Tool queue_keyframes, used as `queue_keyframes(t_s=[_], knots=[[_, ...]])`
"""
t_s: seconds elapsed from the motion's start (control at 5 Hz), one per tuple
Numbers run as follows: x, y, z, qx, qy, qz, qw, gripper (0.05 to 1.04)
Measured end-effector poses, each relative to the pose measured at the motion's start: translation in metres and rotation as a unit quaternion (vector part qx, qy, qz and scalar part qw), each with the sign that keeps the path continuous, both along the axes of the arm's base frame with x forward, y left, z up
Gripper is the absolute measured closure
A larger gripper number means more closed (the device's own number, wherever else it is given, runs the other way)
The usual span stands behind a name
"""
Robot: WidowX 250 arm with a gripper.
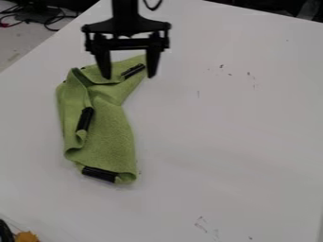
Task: Unfold the cloth from left to right
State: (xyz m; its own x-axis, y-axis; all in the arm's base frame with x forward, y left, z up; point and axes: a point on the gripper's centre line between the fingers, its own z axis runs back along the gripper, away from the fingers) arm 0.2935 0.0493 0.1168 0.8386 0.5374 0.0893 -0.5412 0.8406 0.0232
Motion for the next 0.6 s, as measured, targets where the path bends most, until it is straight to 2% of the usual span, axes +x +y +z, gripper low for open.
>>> queue_keyframes(t_s=[0.2, 0.4, 0.6], knots=[[0.006, 0.049, -0.001, 0.016, 0.005, 0.024, 0.9996, 0.084], [0.015, 0.089, -0.007, 0.015, 0.003, 0.014, 0.9998, 0.084], [0.027, 0.112, -0.016, 0.013, -0.001, -0.001, 0.9999, 0.084]])
